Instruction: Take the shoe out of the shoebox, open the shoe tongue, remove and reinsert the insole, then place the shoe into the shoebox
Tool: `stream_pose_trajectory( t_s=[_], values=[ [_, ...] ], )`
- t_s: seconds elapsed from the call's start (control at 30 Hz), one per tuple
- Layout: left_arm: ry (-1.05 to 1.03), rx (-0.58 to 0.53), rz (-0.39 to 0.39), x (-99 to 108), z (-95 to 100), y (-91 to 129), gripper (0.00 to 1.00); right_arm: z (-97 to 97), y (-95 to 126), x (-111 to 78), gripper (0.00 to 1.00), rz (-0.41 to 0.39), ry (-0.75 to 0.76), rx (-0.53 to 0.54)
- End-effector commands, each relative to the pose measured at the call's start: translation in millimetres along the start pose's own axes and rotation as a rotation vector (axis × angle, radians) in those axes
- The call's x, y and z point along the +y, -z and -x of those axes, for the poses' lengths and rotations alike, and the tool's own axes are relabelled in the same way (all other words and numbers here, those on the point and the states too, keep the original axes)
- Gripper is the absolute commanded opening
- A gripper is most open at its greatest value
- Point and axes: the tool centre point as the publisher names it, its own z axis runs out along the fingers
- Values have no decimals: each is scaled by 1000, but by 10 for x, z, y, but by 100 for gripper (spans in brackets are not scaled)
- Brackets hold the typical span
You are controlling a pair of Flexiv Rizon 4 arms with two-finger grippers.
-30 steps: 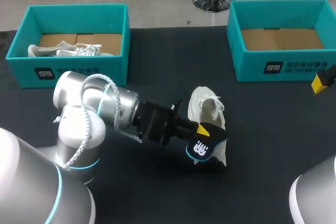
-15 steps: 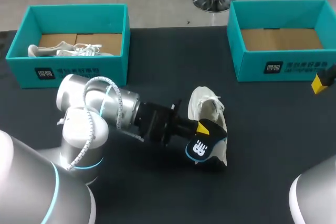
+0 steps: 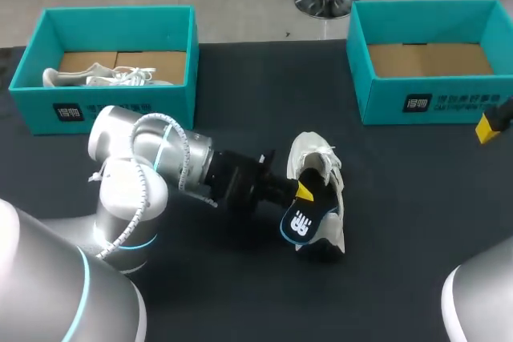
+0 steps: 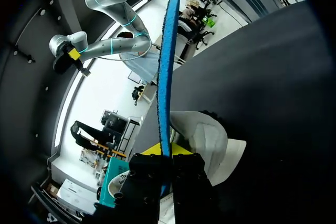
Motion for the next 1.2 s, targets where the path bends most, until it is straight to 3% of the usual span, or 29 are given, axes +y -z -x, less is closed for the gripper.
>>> stream_pose_trajectory(
  t_s=[0.03,0.33,0.43,0.5,0.53,0.7,0.87,0.93,1.0,1.07,1.1,1.13,1.2],
  values=[
    [-1,3,19,81,46,-79,0,-5,11,38,100,-9,-2,-1],
    [-12,32,58,181,38,-102,0,-5,11,38,100,-9,-2,-1],
    [-11,41,60,175,23,-57,53,-5,11,38,100,-9,-2,-1],
    [-10,41,61,166,27,-15,99,-5,11,38,100,-9,-2,-1],
    [-9,41,64,161,30,5,100,-5,11,38,100,-9,-2,-1],
    [-8,35,72,125,60,85,92,-5,11,38,100,-9,-2,-1],
    [-11,30,64,71,95,94,71,-5,11,38,100,-9,-2,-1],
    [-14,31,58,39,107,87,70,-5,11,38,100,-9,-2,-1],
    [-18,36,52,8,108,74,48,-5,11,38,100,-9,-2,-1],
    [-14,41,48,-16,100,54,44,-5,11,38,100,-9,-2,-1],
    [-14,43,48,-29,95,43,30,-5,11,38,100,-9,-2,-1],
    [-10,47,52,-36,93,37,23,-5,11,38,100,-9,-2,-1],
    [-7,48,53,-50,93,25,23,-5,11,38,100,-9,-2,-1]
  ],
)
